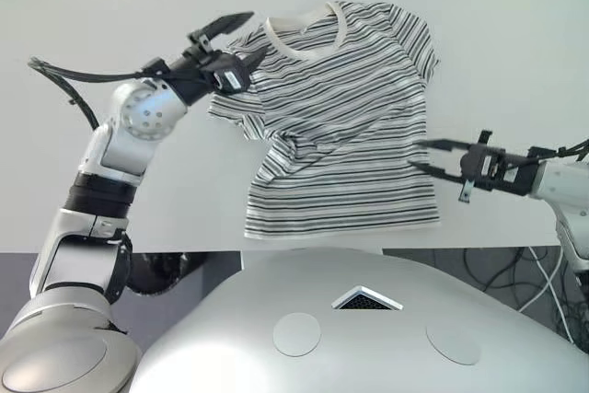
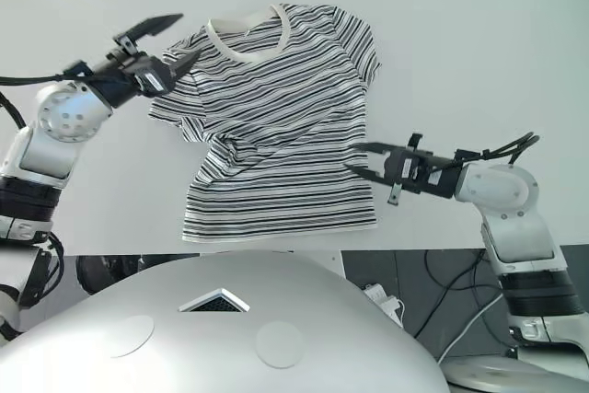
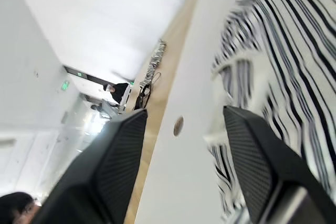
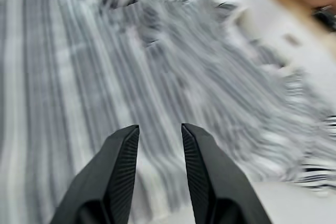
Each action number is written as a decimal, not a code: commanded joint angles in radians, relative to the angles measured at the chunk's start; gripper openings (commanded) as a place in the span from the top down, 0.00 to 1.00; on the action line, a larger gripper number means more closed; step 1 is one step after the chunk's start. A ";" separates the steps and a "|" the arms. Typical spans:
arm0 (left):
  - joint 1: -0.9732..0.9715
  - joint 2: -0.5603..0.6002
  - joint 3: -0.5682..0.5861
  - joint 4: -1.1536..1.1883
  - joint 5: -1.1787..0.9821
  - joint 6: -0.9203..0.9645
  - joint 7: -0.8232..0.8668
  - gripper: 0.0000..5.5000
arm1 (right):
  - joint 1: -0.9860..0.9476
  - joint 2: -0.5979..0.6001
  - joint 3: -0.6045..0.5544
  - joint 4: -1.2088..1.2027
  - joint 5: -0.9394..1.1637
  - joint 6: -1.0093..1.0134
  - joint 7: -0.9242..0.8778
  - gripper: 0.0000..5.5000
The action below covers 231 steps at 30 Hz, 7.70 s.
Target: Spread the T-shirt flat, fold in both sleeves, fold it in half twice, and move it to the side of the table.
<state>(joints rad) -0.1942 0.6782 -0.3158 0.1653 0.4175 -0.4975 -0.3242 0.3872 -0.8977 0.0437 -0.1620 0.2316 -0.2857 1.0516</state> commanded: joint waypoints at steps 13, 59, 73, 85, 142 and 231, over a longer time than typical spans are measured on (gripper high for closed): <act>-0.239 -0.041 -0.209 0.553 0.386 -0.179 0.225 0.51 | 0.036 -0.063 0.055 0.079 -0.141 0.047 0.078 0.73; 0.249 -0.158 0.511 -0.037 -1.239 1.178 -0.125 0.51 | -0.215 0.271 -0.388 0.122 0.129 0.213 -0.433 0.73; -0.008 -0.246 0.479 0.284 -1.038 1.202 -0.084 0.51 | -0.209 0.296 -0.380 0.153 0.054 0.157 -0.457 0.73; -0.007 -0.255 0.454 0.226 -0.972 1.185 -0.171 0.75 | -0.217 0.308 -0.383 0.157 0.049 0.149 -0.462 0.73; -0.105 -0.351 0.578 -0.338 -0.939 1.038 -0.174 0.65 | -0.350 0.449 -0.238 0.263 0.100 0.389 -0.485 0.73; 0.049 -0.345 0.453 -0.483 -0.895 0.932 -0.110 0.65 | -0.502 0.499 -0.208 0.197 0.227 0.907 -0.420 0.99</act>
<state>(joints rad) -0.1521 0.3352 0.1467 -0.3154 -0.4961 0.4444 -0.4430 -0.1377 -0.4124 -0.1897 0.0897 0.4899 0.6521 0.6592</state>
